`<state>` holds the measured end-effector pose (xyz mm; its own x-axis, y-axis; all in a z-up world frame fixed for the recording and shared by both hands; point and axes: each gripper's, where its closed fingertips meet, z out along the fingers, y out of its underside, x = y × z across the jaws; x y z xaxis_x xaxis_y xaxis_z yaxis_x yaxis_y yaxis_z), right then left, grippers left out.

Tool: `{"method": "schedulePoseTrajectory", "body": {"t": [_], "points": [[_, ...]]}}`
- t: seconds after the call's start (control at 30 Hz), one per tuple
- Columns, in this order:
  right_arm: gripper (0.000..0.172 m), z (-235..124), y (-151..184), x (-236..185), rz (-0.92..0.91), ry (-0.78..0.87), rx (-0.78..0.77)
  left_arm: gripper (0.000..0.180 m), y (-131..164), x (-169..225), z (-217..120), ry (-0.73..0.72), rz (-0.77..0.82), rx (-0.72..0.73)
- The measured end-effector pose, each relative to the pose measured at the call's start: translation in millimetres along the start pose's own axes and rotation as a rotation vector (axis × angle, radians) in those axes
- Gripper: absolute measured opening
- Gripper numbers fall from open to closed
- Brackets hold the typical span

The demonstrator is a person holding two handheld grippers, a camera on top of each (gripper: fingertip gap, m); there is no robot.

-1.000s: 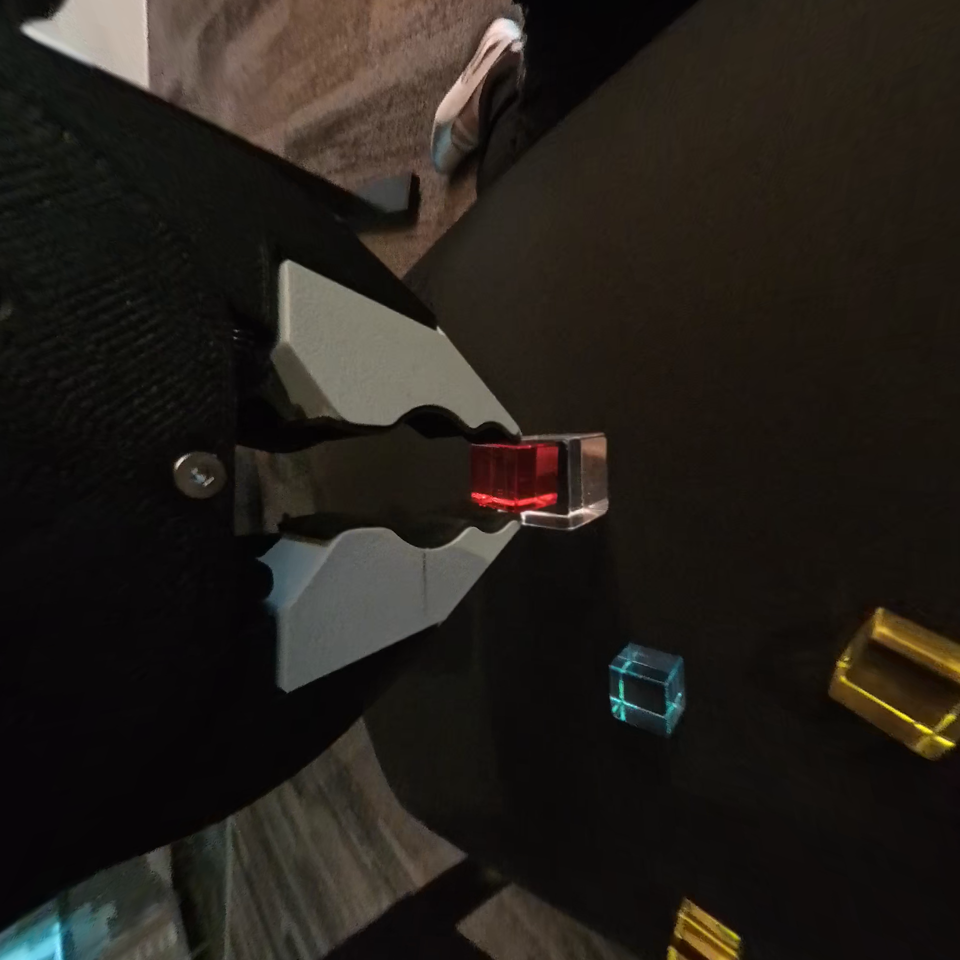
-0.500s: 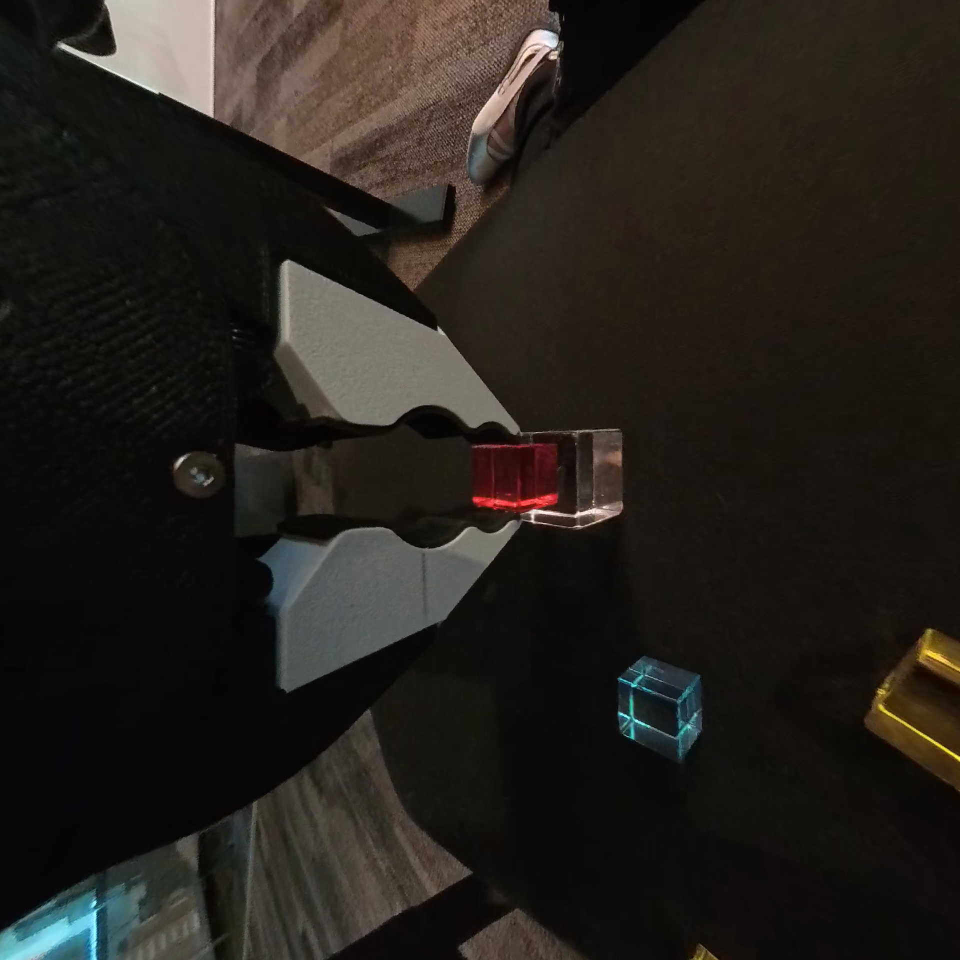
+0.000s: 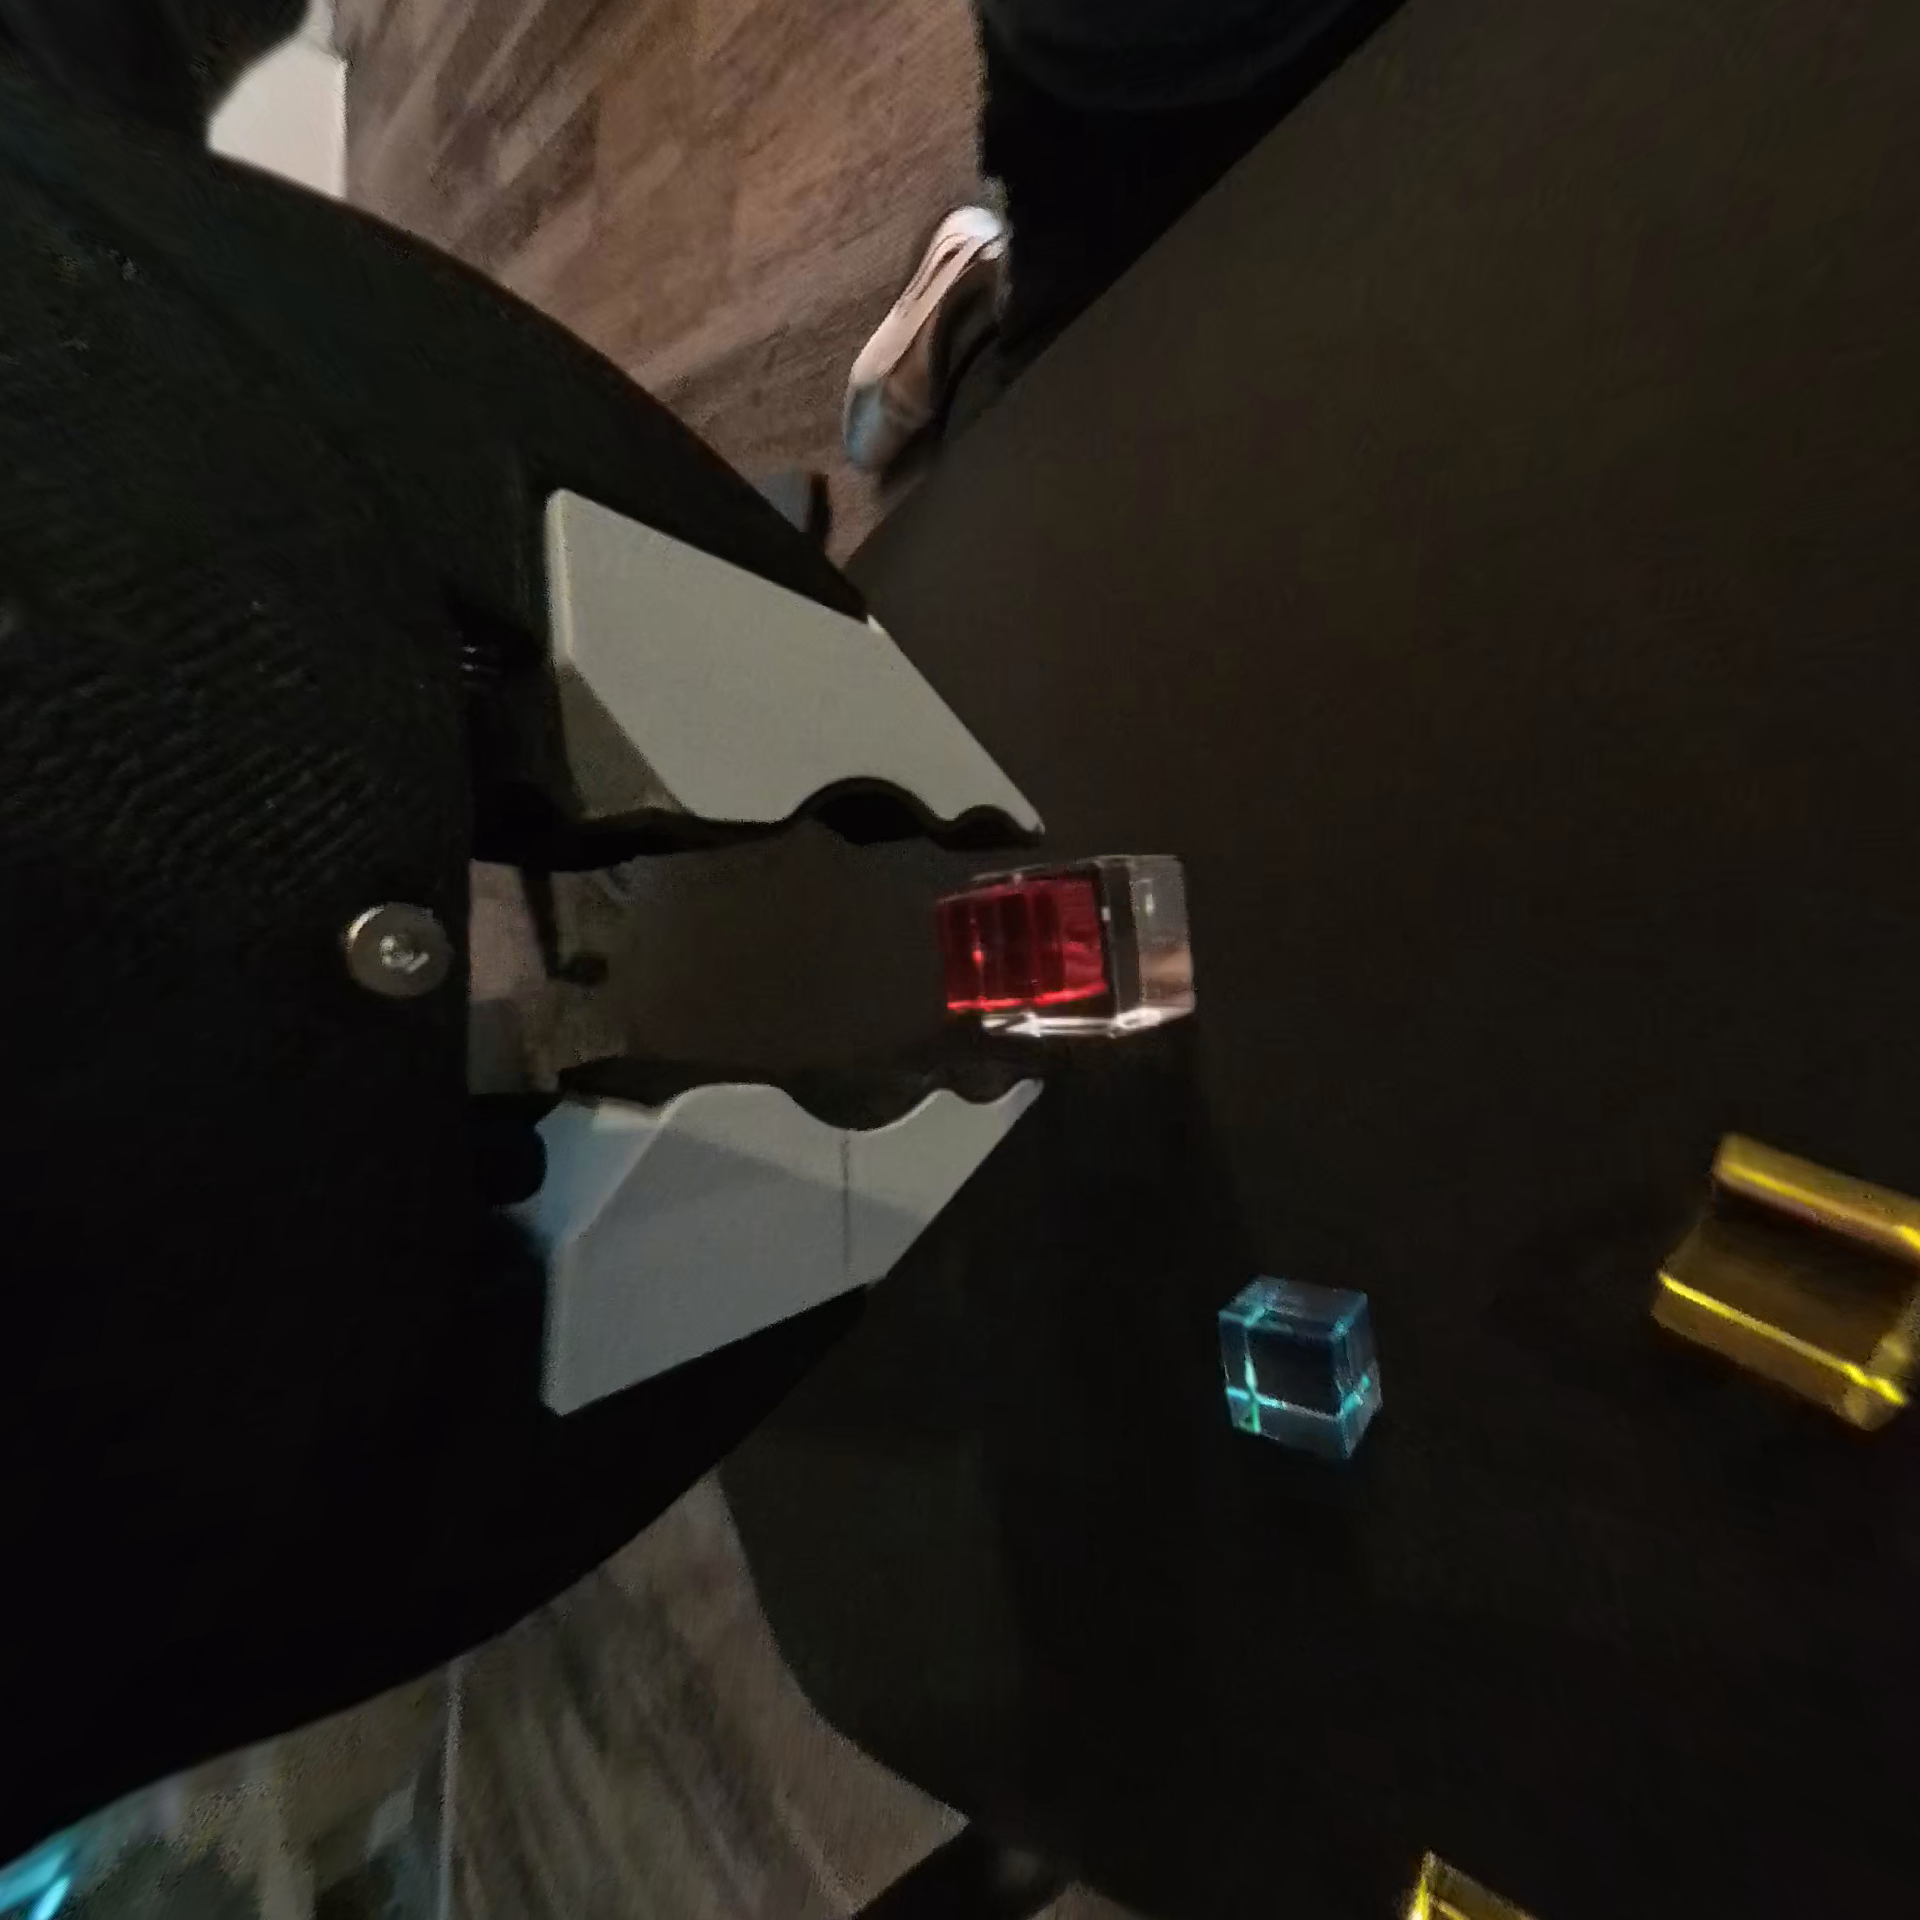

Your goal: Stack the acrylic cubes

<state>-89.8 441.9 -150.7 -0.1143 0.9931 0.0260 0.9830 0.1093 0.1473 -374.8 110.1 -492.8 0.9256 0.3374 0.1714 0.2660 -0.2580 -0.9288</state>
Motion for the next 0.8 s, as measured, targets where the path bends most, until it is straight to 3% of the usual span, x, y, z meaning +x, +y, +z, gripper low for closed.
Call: {"method": "schedulePoseTrajectory", "body": {"t": [0.13, 0.23, 0.4, 0.47, 0.57, 0.8], "points": [[0.046, -4.4, -29.9, 28.6, 0.126, 0.072, 0.149, 0.0, -0.1, -0.8, 0.0, -0.001, -0.004, 0.001], [0.05, 11.1, -35.4, 56.8, 0.228, 0.17, 0.15, 0.0, 0.0, -1.4, -0.8, -0.001, -0.012, 0.002], [0.046, 32.9, -27.1, 102.8, 0.791, 0.203, 0.197, 0.0, 0.2, -2.3, -0.8, 0.003, -0.025, 0.002], [0.044, 38.8, -34.1, 99.7, 0.931, 0.075, 0.251, 0.0, 0.8, -2.5, 0.1, 0.002, -0.025, -0.001], [0.046, 50.0, -34.3, 90.3, 0.96, -0.024, 0.208, 0.0, 0.9, -2.8, 1.3, 0.003, -0.027, -0.002], [0.026, 52.9, -39.9, 95.7, 0.899, 0.012, 0.199, 0.0, 2.3, -3.6, 2.9, 0.006, -0.036, -0.009]]}}
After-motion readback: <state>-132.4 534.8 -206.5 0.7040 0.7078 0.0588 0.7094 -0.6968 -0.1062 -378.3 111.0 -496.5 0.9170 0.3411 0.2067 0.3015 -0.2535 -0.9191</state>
